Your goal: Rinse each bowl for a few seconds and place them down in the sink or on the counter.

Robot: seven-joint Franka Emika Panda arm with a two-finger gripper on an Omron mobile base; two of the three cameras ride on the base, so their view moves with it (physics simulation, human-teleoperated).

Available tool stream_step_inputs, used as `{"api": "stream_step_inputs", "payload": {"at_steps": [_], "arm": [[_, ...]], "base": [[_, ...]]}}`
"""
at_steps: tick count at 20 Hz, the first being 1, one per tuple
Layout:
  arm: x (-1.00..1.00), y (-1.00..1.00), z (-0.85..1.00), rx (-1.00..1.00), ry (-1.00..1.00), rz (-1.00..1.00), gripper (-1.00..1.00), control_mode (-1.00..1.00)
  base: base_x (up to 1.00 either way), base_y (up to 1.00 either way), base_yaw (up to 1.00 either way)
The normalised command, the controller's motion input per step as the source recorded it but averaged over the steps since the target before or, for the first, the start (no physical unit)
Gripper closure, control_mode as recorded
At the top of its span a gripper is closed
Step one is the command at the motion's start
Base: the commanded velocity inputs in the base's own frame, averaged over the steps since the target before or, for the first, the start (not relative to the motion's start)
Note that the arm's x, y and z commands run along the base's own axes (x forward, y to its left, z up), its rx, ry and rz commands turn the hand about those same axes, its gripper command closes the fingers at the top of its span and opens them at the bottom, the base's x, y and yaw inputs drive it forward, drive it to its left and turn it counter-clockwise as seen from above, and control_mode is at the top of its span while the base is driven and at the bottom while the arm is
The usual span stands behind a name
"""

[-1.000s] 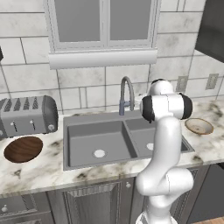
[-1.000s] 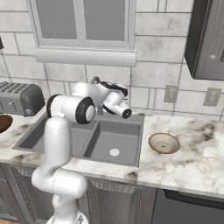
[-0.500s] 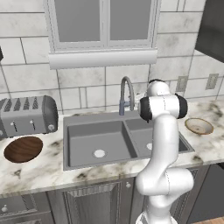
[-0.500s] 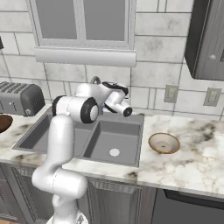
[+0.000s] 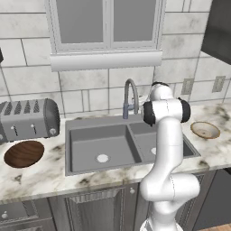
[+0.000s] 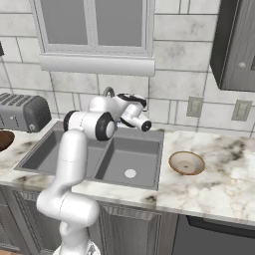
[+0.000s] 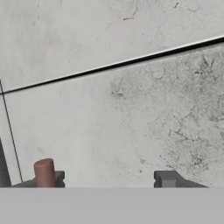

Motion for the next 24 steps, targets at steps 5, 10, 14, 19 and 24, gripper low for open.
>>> {"api": "stream_step_inputs", "payload": {"at_steps": [5, 10, 14, 19, 24], "arm": [[0.05, -0.15, -0.12, 0.01, 0.02, -0.02, 1.00, -1.00], [0.02, -0.22, -0.09, 0.02, 0.03, -0.03, 1.00, -1.00], [0.00, -0.29, -0.08, 0.02, 0.05, -0.05, 1.00, -1.00], [-0.05, -0.45, -0.07, 0.04, 0.06, -0.07, 1.00, -1.00], [-0.05, -0.52, -0.09, 0.05, 0.07, -0.06, 1.00, -1.00]], "base": [[0.00, 0.00, 0.00], [0.00, 0.00, 0.00], [0.00, 0.00, 0.00], [0.00, 0.00, 0.00], [0.00, 0.00, 0.00]]}}
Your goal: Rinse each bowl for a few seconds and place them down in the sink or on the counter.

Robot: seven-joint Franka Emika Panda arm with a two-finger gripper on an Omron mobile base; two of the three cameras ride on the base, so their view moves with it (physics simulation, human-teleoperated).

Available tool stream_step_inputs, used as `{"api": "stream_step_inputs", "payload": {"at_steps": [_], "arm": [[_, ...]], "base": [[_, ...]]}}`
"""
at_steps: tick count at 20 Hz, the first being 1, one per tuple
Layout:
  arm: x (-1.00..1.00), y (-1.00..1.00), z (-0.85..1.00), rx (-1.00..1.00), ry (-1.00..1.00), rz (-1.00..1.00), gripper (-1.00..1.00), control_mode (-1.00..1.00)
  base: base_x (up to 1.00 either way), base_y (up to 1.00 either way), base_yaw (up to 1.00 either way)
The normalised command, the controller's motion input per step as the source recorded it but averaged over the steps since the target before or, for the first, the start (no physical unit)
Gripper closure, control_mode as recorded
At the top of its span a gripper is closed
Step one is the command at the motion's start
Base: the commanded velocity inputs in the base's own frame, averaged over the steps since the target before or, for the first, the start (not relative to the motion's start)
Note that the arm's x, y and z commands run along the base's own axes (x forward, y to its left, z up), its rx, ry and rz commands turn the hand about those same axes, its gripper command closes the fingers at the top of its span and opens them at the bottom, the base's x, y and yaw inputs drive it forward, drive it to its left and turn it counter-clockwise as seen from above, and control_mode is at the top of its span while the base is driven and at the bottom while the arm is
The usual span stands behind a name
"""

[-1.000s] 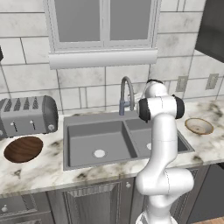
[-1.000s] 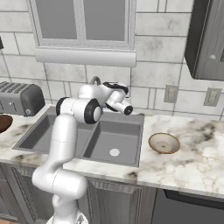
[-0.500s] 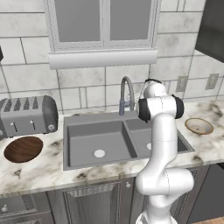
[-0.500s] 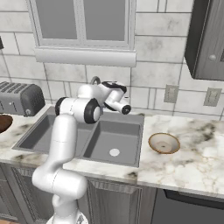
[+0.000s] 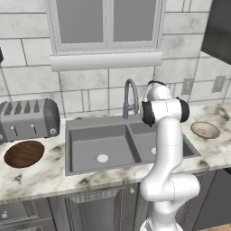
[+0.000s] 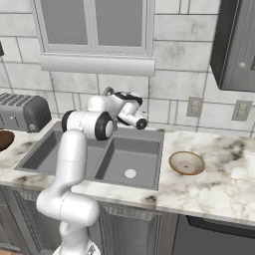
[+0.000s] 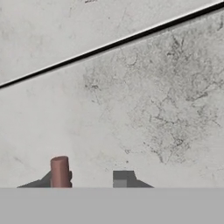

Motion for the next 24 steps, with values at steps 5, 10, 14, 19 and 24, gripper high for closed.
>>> {"api": "stream_step_inputs", "payload": {"at_steps": [5, 10, 14, 19, 24], "arm": [[-0.09, -0.55, -0.10, 0.05, 0.06, -0.05, 1.00, -1.00], [-0.07, -0.53, -0.12, 0.05, 0.07, -0.05, 1.00, -1.00], [-0.08, -0.50, -0.14, 0.05, 0.08, -0.05, 1.00, -1.00], [-0.09, -0.45, -0.18, 0.04, 0.08, -0.05, 1.00, -1.00], [-0.09, -0.39, -0.23, 0.01, 0.11, -0.05, 1.00, -1.00]], "base": [[0.00, 0.00, 0.00], [0.00, 0.00, 0.00], [0.00, 0.00, 0.00], [0.00, 0.00, 0.00], [0.00, 0.00, 0.00]]}}
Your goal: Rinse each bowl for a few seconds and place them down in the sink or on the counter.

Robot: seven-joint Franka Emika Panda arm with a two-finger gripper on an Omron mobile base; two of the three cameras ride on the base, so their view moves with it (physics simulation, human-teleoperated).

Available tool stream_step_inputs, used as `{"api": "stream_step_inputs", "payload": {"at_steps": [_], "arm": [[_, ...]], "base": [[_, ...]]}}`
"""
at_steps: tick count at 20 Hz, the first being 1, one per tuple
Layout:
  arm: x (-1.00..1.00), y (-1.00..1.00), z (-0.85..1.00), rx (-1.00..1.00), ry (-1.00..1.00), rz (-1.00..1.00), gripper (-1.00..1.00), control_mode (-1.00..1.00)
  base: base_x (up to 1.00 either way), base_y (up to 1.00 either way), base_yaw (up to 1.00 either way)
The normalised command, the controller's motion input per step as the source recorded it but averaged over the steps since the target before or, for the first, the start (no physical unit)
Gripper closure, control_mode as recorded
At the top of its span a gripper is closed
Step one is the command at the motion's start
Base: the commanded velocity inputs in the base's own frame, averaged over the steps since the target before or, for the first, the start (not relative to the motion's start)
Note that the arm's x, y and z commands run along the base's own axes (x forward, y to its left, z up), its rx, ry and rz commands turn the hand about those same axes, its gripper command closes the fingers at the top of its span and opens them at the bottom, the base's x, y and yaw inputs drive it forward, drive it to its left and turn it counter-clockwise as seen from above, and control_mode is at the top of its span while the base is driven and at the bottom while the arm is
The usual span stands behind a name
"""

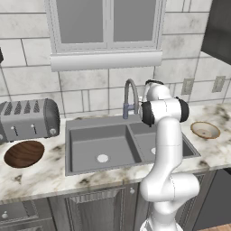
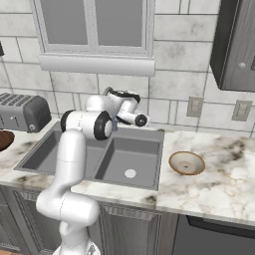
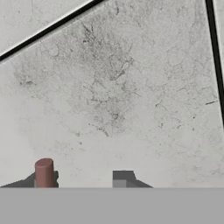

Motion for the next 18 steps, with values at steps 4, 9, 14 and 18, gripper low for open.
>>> {"api": "stream_step_inputs", "payload": {"at_steps": [4, 9, 14, 18], "arm": [[-0.09, -0.37, -0.26, 0.00, 0.13, -0.06, 1.00, -1.00], [-0.11, -0.37, -0.26, 0.00, 0.13, -0.06, 1.00, -1.00], [-0.03, -0.32, 0.07, 0.01, 0.01, -0.04, 1.00, -1.00], [0.00, -0.31, 0.41, 0.02, -0.04, -0.03, -1.00, -1.00]], "base": [[0.00, 0.00, 0.00], [0.00, 0.00, 0.00], [0.00, 0.00, 0.00], [0.00, 0.00, 0.00]]}}
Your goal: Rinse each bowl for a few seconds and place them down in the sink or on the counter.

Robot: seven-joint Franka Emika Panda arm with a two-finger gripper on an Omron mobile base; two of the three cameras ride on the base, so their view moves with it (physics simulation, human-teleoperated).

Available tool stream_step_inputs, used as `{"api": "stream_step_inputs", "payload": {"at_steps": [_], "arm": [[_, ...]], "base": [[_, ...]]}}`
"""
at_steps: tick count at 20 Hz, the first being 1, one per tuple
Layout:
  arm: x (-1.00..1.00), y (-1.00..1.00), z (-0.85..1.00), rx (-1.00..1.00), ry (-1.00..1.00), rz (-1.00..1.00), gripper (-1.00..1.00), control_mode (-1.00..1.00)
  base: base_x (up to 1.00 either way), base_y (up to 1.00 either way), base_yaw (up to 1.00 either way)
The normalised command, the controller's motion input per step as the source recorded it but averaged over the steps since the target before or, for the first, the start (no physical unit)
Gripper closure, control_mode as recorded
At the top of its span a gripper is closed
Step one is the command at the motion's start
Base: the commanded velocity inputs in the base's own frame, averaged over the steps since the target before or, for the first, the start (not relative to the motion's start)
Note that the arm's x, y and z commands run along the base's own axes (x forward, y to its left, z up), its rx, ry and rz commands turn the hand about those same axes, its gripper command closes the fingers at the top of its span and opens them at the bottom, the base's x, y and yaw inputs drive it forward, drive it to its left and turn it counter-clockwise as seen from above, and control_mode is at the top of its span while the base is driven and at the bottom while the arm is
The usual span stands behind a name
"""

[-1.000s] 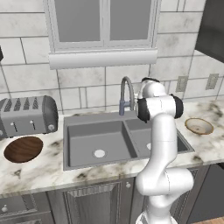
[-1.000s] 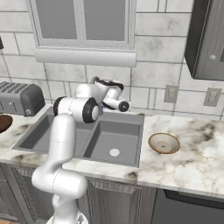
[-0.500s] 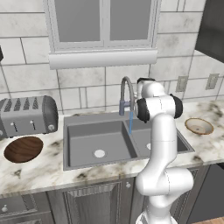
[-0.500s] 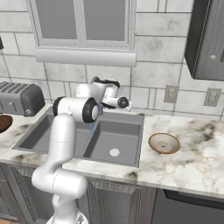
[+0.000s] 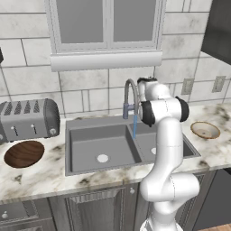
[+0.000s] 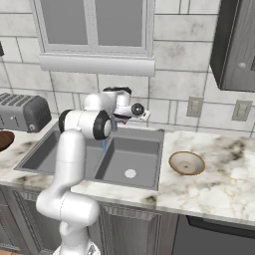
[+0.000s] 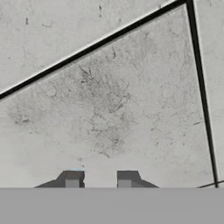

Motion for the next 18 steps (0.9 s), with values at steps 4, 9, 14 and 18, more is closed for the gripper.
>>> {"api": "stream_step_inputs", "payload": {"at_steps": [4, 9, 14, 18], "arm": [[-0.01, -0.37, 0.35, 0.03, -0.04, -0.03, -1.00, -1.00], [-0.16, -0.46, 0.19, 0.06, -0.01, -0.03, -1.00, -1.00], [-0.25, -0.27, 0.25, 0.04, 0.00, -0.03, -1.00, -1.00], [-0.29, -0.11, 0.36, 0.02, 0.01, -0.04, -1.00, -1.00]], "base": [[0.00, 0.00, 0.00], [0.00, 0.00, 0.00], [0.00, 0.00, 0.00], [0.00, 0.00, 0.00]]}}
